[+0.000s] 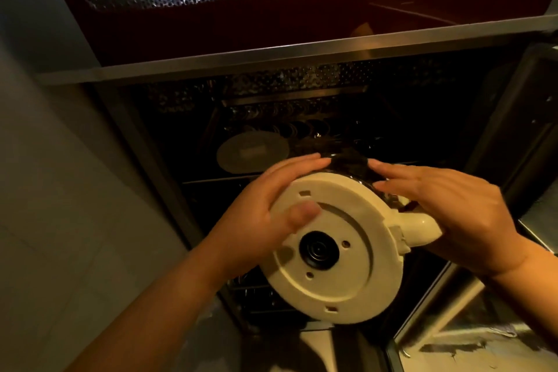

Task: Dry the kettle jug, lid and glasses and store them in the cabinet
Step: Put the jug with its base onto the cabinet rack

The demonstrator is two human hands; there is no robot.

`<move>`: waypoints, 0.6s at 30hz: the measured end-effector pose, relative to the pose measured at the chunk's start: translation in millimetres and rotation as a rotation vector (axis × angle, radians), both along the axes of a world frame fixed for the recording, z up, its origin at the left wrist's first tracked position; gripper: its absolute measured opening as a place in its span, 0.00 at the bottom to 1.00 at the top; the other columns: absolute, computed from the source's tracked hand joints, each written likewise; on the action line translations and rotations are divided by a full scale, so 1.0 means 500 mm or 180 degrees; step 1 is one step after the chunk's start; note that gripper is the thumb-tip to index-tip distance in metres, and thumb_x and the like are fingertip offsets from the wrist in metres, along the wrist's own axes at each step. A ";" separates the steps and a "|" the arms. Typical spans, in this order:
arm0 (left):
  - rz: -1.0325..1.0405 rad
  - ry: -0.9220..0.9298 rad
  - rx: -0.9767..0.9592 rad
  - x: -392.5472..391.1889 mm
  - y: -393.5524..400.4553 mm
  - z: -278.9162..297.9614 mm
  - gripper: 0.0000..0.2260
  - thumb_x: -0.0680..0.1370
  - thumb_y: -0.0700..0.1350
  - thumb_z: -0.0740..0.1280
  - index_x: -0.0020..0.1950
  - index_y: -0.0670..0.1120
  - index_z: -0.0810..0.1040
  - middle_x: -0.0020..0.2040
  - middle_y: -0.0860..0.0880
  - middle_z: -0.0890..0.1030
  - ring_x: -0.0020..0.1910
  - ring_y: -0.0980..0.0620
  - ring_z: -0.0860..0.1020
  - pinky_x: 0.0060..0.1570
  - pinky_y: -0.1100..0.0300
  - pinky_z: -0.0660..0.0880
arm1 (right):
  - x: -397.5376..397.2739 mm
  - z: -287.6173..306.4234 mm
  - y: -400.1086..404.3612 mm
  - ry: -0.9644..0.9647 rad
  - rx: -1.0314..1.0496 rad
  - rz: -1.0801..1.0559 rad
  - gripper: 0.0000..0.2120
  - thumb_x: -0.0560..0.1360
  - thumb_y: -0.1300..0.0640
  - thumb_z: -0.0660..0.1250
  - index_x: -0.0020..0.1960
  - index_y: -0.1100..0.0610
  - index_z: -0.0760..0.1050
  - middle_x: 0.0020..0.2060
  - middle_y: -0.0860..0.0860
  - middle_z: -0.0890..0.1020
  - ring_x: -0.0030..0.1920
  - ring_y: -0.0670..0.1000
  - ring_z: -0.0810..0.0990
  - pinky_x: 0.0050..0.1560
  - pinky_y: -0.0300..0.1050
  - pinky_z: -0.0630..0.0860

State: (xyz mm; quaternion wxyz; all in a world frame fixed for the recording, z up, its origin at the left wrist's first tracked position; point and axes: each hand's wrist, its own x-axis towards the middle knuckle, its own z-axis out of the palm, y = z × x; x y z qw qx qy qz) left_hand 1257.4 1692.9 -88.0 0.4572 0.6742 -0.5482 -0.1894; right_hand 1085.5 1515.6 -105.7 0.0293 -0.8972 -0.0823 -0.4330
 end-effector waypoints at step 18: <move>0.0090 -0.2990 0.0531 -0.028 0.008 -0.046 0.53 0.63 0.72 0.65 0.76 0.57 0.35 0.76 0.51 0.33 0.74 0.47 0.33 0.67 0.31 0.49 | 0.024 -0.004 0.010 -0.0003 0.0726 -0.0574 0.13 0.69 0.50 0.70 0.40 0.60 0.74 0.51 0.45 0.78 0.49 0.38 0.76 0.47 0.24 0.69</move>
